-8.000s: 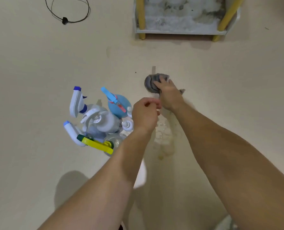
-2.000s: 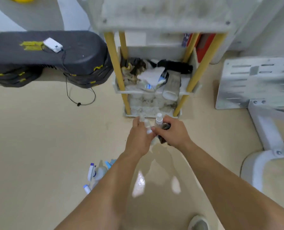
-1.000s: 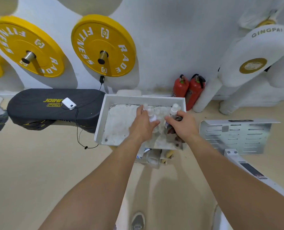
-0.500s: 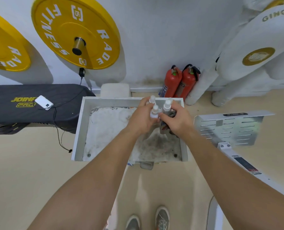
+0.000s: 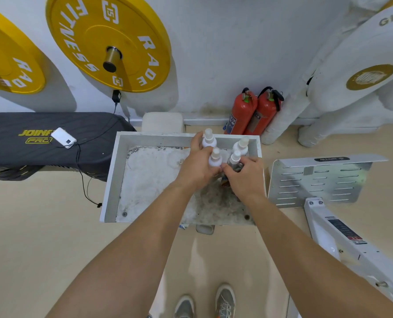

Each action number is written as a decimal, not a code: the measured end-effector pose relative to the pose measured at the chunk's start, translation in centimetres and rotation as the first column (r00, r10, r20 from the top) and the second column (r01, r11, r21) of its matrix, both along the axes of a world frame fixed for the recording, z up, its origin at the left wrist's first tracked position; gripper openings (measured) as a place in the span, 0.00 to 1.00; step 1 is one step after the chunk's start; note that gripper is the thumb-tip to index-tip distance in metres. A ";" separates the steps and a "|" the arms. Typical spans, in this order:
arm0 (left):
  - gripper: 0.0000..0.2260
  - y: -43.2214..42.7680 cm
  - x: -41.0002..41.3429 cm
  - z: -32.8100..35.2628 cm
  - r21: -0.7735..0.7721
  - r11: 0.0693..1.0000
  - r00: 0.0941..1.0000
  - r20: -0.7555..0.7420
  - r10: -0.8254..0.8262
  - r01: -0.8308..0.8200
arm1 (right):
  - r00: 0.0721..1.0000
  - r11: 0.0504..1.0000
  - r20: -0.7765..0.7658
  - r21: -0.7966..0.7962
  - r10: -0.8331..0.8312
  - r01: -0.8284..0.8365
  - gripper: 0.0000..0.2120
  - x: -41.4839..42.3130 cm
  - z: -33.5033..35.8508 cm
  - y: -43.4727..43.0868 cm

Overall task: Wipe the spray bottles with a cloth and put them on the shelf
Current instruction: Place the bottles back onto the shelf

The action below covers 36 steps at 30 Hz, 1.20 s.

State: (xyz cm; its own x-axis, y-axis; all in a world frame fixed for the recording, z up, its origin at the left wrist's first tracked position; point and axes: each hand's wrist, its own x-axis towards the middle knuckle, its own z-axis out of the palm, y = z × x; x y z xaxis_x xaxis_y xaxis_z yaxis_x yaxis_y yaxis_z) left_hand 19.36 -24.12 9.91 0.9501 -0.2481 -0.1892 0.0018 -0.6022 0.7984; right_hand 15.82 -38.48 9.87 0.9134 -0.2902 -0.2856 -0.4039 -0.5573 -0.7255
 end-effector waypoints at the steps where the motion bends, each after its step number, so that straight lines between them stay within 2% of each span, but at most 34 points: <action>1: 0.14 -0.1 -0.1 -0.1 -0.005 1.000 1.000 -0.008 0.002 -0.002 | 1.000 1.000 -0.020 0.000 -0.004 0.004 0.12 0.0 -0.2 0.1; 7: 0.15 -0.2 -0.8 -0.4 -0.025 0.998 0.998 -0.030 0.050 -0.051 | 0.995 0.997 -0.082 -0.042 -0.064 0.061 0.09 -0.3 -0.3 0.3; 13: 0.17 -0.5 -1.5 -0.3 0.102 0.989 0.990 -0.072 0.117 -0.109 | 0.986 0.993 -0.124 -0.057 -0.112 0.105 0.10 -0.6 0.3 0.4; 19: 0.19 -1.1 -2.0 -0.1 0.026 0.988 0.982 -0.107 0.153 -0.151 | 0.983 0.994 -0.151 -0.002 -0.107 0.108 0.14 -1.4 0.7 0.8; 24: 0.16 -1.4 -2.4 0.1 -0.040 0.986 0.983 -0.103 0.155 -0.160 | 0.987 0.992 -0.109 0.029 -0.116 0.120 0.23 -2.8 1.7 1.0; 28: 0.18 -1.4 -2.7 1.0 -0.112 0.971 0.972 -0.133 0.194 -0.209 | 0.992 0.992 -0.070 0.053 -0.107 0.111 0.27 -3.7 3.1 0.4; 30: 0.22 -1.2 -2.9 1.3 -0.144 0.956 0.958 -0.167 0.232 -0.257 | 0.993 0.992 -0.077 0.088 -0.086 0.093 0.32 -3.5 3.8 0.1; 32: 0.29 -0.9 -2.9 1.3 -0.117 0.949 0.946 -0.180 0.268 -0.292 | 0.992 0.987 -0.109 0.142 -0.058 0.074 0.39 -2.8 4.2 -0.2; 36: 0.44 -0.1 -1.8 0.2 0.027 0.973 0.949 -0.215 0.230 -0.230 | 0.987 0.985 -0.160 0.170 -0.017 0.044 0.40 -0.9 3.6 -1.2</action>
State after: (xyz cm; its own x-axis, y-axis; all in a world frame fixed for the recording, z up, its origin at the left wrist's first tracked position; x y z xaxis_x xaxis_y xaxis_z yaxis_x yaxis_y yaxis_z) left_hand 17.55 -24.24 10.08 0.9179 -0.0276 -0.3958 0.3120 -0.5661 0.7630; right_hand 14.89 -39.67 13.48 0.8446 -0.2514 -0.4728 -0.5353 -0.4152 -0.7355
